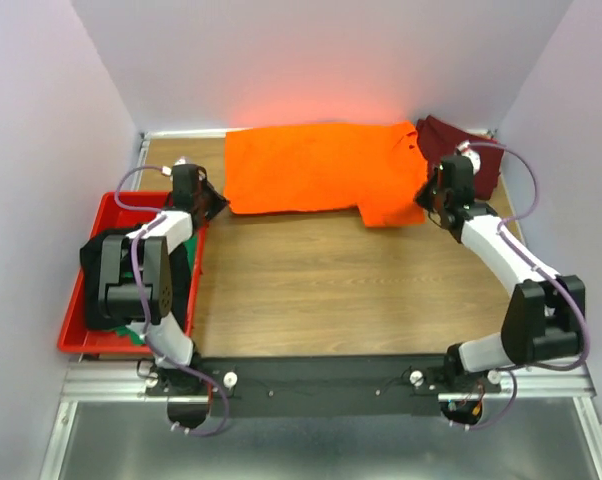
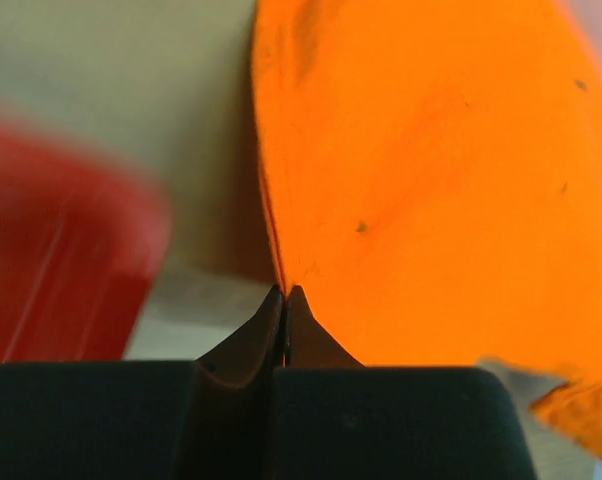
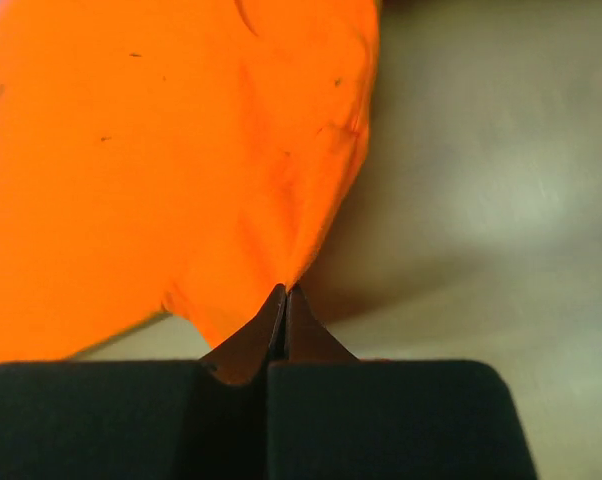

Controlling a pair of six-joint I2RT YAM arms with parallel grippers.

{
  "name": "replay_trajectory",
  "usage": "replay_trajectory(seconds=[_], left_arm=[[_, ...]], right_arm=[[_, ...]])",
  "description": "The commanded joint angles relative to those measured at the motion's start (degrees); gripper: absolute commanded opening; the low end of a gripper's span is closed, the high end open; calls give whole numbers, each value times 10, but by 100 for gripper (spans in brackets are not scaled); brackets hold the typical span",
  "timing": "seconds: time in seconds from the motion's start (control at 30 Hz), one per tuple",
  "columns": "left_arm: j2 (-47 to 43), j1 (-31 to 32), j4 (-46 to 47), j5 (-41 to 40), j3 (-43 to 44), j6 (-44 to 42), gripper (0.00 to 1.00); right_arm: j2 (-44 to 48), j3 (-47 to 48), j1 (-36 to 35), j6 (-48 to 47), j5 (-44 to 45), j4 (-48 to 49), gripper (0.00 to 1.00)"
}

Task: Fold and stack the t-shirts
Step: Flatten the tshirt out

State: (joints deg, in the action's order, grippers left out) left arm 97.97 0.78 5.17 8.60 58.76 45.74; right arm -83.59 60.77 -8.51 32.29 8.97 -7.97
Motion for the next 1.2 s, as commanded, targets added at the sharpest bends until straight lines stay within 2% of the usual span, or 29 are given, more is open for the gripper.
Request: replay_trajectory(seconds=[0.0,0.03,0.2,0.53,0.9,1.17], left_arm=[[-81,9,26,-35,-74,36,0],[-85,12,27,-39,-102,37,0],[-105,19,20,-60,-153,30,0],[-165,19,-45,-153,-223,43,0],[-159,19,-64,-192,-252,40,0],[-154,7,-63,-207,-246,32,0]], right_arm=[[70,-113,1,42,3,6,1],[76,-155,1,44,1,6,0],[112,-223,1,47,-11,1,0],[182,-285,2,82,-30,-51,1],[222,-319,2,104,-16,-90,1],[209,-318,2,100,-10,-93,1]])
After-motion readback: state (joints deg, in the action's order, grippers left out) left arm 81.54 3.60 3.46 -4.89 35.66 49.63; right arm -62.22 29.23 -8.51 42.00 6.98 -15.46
